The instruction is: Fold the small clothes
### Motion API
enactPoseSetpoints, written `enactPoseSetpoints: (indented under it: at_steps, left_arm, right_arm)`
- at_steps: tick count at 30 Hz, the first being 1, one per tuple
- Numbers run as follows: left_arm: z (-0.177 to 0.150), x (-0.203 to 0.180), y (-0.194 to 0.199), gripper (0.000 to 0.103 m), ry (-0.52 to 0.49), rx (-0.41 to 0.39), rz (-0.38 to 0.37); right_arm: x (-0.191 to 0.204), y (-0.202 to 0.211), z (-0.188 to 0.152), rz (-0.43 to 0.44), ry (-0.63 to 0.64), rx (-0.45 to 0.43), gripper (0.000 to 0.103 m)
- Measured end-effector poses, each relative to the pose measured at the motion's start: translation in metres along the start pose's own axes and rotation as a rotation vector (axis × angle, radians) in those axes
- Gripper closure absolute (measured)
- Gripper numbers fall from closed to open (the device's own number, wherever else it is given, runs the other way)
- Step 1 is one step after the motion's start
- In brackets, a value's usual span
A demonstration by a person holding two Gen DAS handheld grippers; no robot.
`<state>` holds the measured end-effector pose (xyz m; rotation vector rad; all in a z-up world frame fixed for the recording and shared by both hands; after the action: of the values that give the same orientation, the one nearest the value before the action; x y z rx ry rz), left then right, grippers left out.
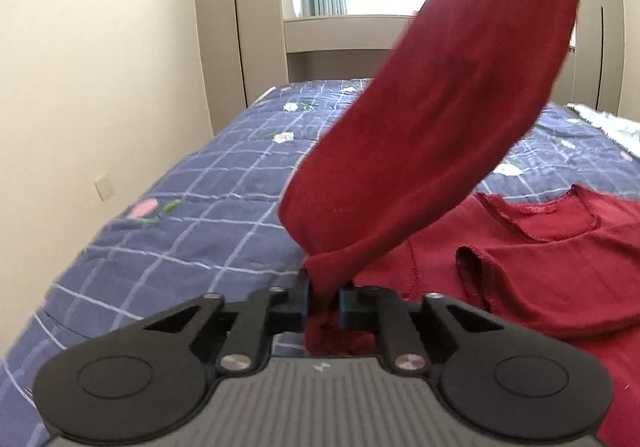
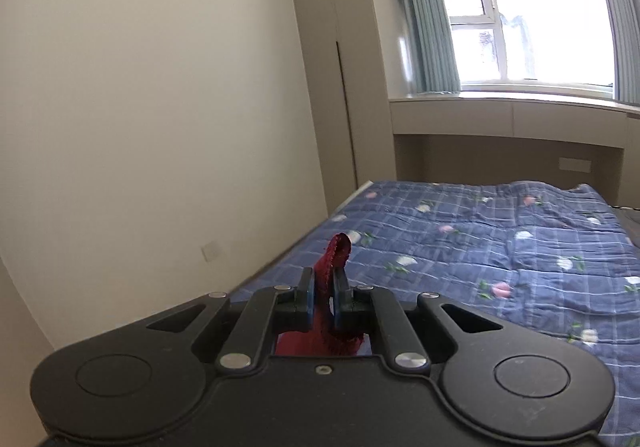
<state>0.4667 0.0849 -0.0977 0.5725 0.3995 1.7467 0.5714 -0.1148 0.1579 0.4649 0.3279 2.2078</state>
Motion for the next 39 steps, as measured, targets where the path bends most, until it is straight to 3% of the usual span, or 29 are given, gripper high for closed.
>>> enactPoseSetpoints:
  at_steps: [4,10,13,17,20,23,26,30,34,39]
  left_arm:
    - [-0.006,0.000,0.001,0.095,-0.133,-0.025,0.101]
    - [-0.023,-0.006,-0.015,0.094,-0.199,0.075,0.071]
    - [-0.023,-0.004,-0.015,0.080,-0.134,0.128,0.010]
    - [-0.023,0.007,-0.008,0.043,-0.082,0.171,-0.054]
    - [-0.026,0.019,0.000,0.025,-0.043,0.190,-0.114]
    - [-0.029,0.031,0.012,0.011,0.019,0.193,-0.151]
    - [-0.022,0.042,0.024,0.004,0.088,0.167,-0.182]
    - [-0.001,0.044,0.004,0.006,0.143,0.164,-0.179]
    - [0.015,0.033,-0.041,0.013,0.163,0.193,-0.270]
    - [0.023,0.024,-0.086,0.014,0.136,0.192,-0.189]
  right_arm:
    - [-0.029,0.011,-0.038,-0.065,-0.013,0.026,0.094]
    - [-0.094,0.014,-0.135,-0.158,-0.152,0.163,0.094]
    - [-0.120,0.014,-0.182,-0.198,-0.223,0.212,0.094]
    - [-0.140,0.022,-0.221,-0.231,-0.306,0.226,0.094]
    - [-0.145,0.033,-0.238,-0.234,-0.330,0.226,0.094]
    - [-0.149,0.036,-0.253,-0.219,-0.347,0.230,0.093]
    - [-0.149,0.038,-0.264,-0.216,-0.356,0.231,0.092]
    - [-0.154,0.037,-0.270,-0.215,-0.374,0.216,0.092]
    - [-0.155,0.038,-0.272,-0.221,-0.383,0.203,0.092]
    - [-0.151,0.039,-0.269,-0.220,-0.349,0.206,0.092]
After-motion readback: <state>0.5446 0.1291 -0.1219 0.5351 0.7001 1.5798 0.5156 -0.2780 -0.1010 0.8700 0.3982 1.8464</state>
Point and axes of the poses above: each gripper's, at about its wrist camera, not at the fingertips, and y roughly against the way its jaws point, x to its left, z to its top, the point moved 5 cm from there along -y, roughly the way its jaws point, and after that the axes turned 6 degrees about z, right-handed, at the moved point
